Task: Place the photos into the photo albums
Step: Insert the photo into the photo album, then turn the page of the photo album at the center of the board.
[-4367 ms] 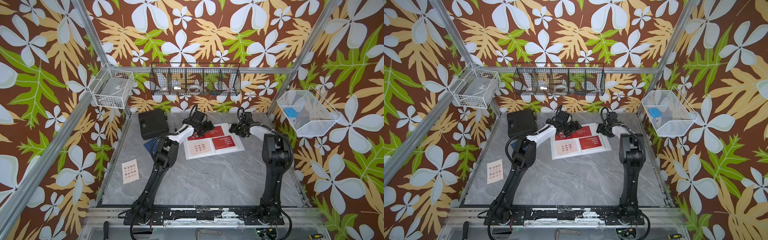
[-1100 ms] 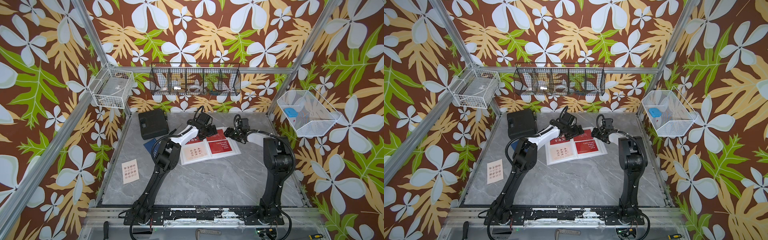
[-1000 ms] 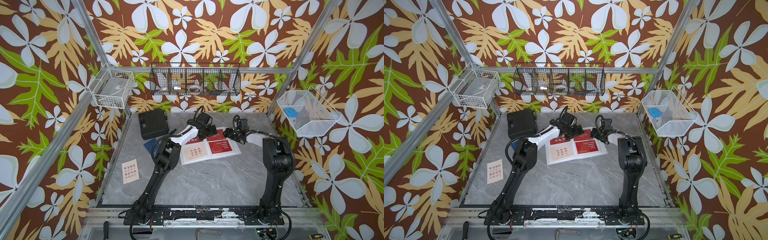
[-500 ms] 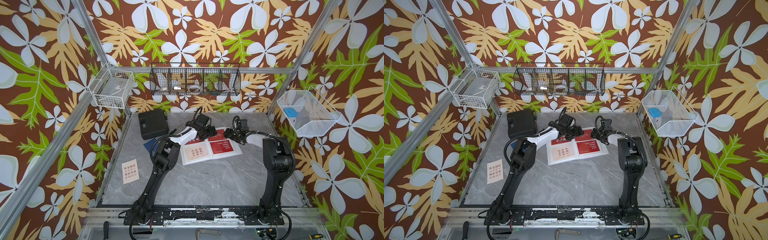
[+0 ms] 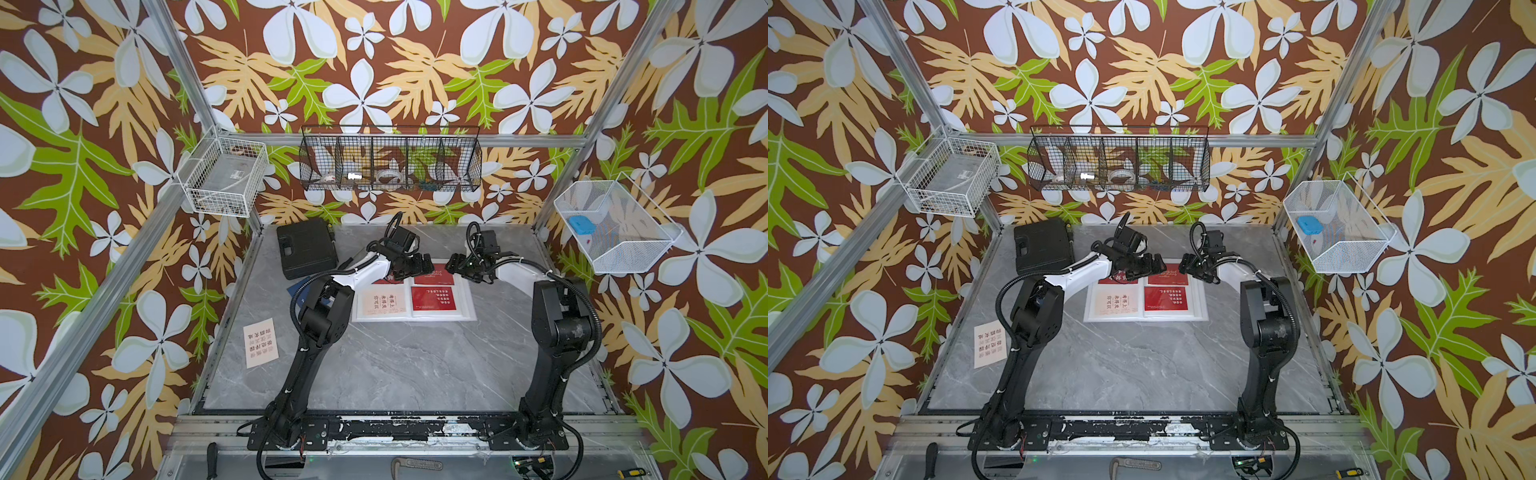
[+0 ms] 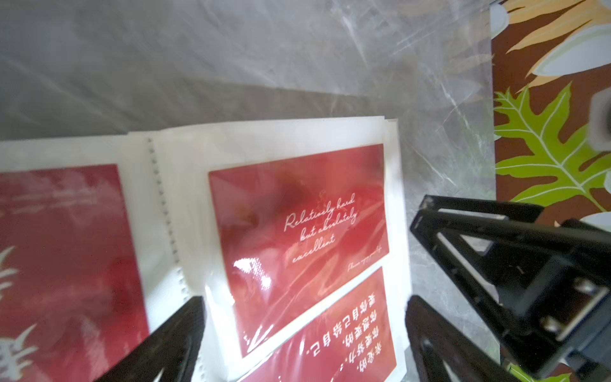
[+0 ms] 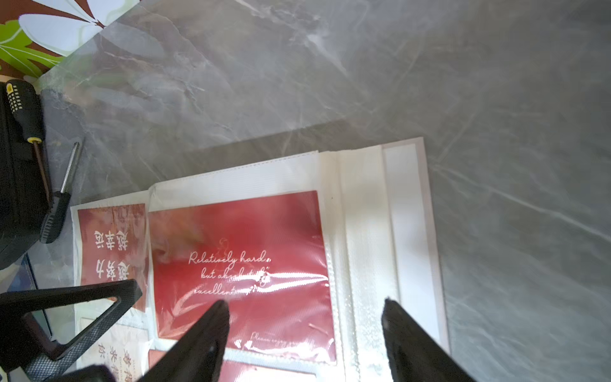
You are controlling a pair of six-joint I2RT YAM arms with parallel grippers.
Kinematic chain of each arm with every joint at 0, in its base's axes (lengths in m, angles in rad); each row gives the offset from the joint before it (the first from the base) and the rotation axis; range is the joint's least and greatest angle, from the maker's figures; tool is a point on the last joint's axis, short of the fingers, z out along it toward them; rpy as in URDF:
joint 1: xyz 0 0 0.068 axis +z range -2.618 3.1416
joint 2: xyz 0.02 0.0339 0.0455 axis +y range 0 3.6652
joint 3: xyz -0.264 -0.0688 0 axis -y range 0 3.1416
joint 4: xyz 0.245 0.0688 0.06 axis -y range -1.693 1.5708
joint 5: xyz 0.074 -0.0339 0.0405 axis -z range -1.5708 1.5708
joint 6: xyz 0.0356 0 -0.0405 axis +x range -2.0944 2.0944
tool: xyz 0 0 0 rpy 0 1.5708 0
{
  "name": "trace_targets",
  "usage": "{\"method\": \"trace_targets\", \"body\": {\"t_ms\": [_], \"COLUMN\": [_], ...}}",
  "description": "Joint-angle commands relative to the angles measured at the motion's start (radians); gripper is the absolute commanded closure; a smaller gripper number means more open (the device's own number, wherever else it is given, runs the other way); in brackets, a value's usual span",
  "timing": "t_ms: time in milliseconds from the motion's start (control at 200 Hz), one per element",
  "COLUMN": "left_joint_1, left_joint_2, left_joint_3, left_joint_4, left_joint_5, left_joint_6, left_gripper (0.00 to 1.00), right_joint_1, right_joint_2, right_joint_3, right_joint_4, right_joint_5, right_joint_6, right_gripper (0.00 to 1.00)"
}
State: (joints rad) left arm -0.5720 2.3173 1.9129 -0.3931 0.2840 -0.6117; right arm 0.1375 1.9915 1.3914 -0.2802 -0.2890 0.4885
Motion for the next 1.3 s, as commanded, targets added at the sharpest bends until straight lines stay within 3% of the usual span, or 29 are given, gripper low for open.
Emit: {"method": "trace_targets", "body": {"t_ms": [0,365,711,1131,1296], "left_joint_1": [0.009,0.056,0.123,0.136,0.146], "left_joint_2": [-0.032,-0.187,-0.269,-0.298,-0.298], "left_joint_3": [-0.038,-0.247,-0.469,-0.549,-0.567], "left_joint_4": [0.022,0.112,0.117,0.151,0.174], "left_joint_5": [-0.030,-0.034,-0.077,-0.071,-0.050], "left_joint_6": [0.020,0.060,0.111,0.115,0.104], "left_gripper": [0.02,0.01,0.01,0.01,0.01], "right_joint_1": [0.002,0.019,0.046,0.062,0.062], "right_joint_2": [-0.003,-0.020,-0.049,-0.109,-0.117], "right_joint_3": [-0.007,-0.064,-0.088,-0.126,-0.144], "right_joint_4": [-0.048,-0.059,-0.091,-0.047,0.027], "right_joint_5": [-0.016,-0.083,-0.060,-0.092,-0.201], "right_joint_6": [-0.009,-0.022,-0.036,0.019,0.058], "right_gripper": [0.24,0.26,0.26,0.27,0.29]}}
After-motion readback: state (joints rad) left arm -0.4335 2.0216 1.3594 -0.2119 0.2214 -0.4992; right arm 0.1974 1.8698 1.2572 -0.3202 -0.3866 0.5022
